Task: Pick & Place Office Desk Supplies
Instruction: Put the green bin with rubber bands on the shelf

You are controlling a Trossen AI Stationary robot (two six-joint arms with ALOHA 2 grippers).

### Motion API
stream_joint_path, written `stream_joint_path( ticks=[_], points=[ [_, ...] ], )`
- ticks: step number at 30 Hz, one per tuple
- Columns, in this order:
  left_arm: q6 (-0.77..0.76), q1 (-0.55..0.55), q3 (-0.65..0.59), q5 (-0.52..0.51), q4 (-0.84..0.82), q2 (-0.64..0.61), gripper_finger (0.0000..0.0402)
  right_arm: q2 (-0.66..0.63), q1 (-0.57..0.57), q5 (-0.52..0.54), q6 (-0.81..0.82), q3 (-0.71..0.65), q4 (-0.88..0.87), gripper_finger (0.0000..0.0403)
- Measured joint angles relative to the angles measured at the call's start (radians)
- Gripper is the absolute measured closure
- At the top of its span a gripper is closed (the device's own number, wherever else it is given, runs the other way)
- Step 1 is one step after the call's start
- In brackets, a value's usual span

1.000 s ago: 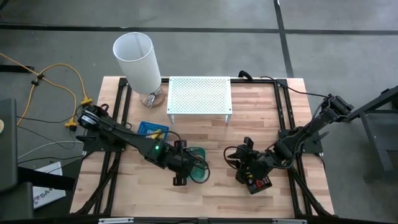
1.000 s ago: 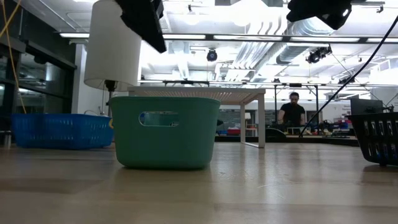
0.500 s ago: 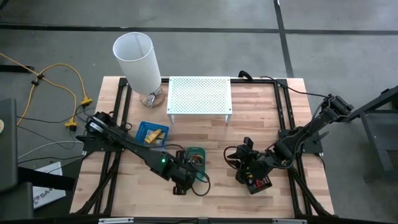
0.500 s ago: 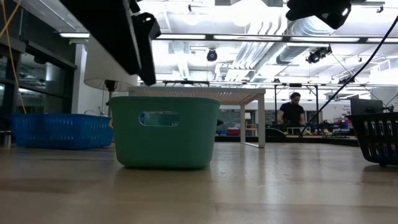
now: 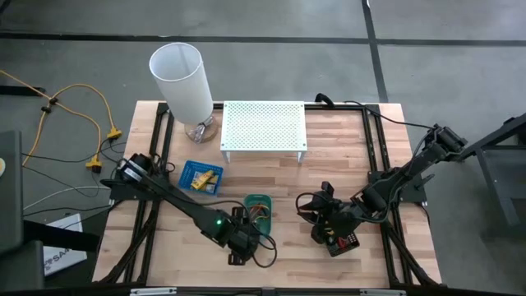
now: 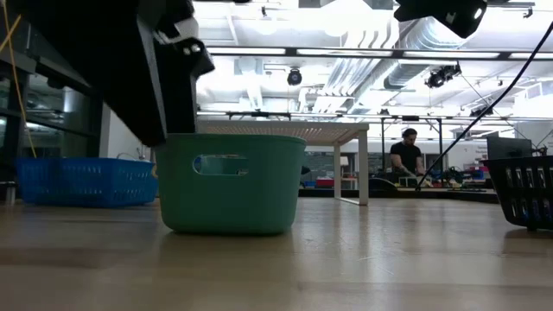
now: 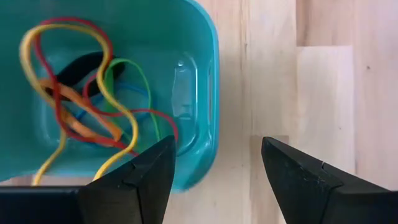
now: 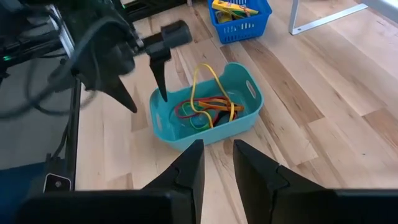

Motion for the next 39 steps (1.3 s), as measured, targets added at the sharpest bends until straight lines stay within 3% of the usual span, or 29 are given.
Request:
stream_joint_path(
  ticks=[11,23,39],
  points=[
    [0.0,0.001,0.0,0.007,0.019,0.017,0.0173,0.0,0.0,-0.046,0.0,0.0,0.014,0.033],
    [-0.007,0.002,0.0,0.006,0.022,0.033,0.0202,0.0,0.0,-0.128,0.0,0.0,0.015,0.033],
    [-0.011,0.002,0.0,0.01,0.021,0.034,0.022,0.0,0.0,-0.128,0.0,0.0,0.021,0.033]
  ],
)
